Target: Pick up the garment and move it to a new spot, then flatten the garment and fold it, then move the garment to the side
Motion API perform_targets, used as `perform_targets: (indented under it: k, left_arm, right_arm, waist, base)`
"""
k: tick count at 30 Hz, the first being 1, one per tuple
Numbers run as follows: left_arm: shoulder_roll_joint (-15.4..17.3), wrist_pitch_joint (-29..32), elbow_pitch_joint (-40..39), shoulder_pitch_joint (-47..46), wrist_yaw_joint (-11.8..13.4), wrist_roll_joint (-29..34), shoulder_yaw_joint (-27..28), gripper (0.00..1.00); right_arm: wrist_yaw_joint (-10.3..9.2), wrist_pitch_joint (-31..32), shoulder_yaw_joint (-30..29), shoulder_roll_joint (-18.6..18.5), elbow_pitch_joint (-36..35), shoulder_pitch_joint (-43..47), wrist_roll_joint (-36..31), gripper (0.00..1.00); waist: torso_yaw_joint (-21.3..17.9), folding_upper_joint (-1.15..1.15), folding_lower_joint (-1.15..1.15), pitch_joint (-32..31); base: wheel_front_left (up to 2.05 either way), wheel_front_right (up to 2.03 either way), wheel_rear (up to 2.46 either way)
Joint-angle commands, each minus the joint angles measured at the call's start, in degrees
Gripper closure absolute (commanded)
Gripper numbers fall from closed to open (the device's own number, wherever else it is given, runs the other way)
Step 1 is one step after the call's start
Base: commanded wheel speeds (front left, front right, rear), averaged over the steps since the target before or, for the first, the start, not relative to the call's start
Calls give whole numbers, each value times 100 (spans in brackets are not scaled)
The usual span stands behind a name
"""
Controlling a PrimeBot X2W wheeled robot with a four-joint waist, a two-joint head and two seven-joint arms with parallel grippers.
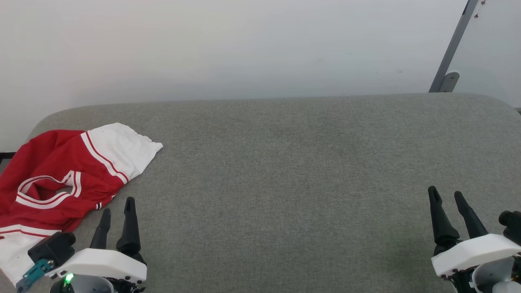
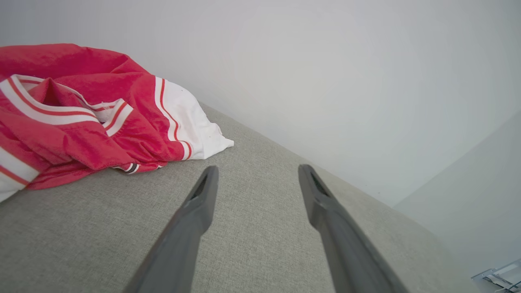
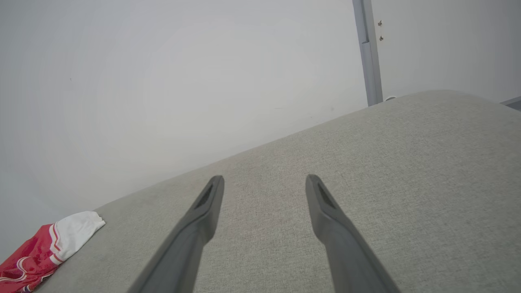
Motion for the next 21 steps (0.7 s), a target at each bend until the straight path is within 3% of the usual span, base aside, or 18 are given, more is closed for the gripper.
perform_targets:
  k: [1, 21]
  left_arm:
    - [30, -62, -29, 16, -32, 186, 12, 0]
    - [6, -326, 131, 36, -167, 1101, 6, 0]
  right_arm:
    - [25, -50, 27, -50, -65, -22, -147, 0]
    - [28, -282, 126, -147, -110, 25, -1098, 0]
  waist:
    - [0, 0, 0, -3]
    - [-5, 0, 0, -65]
  base:
    - [0, 0, 0]
    - [0, 0, 0]
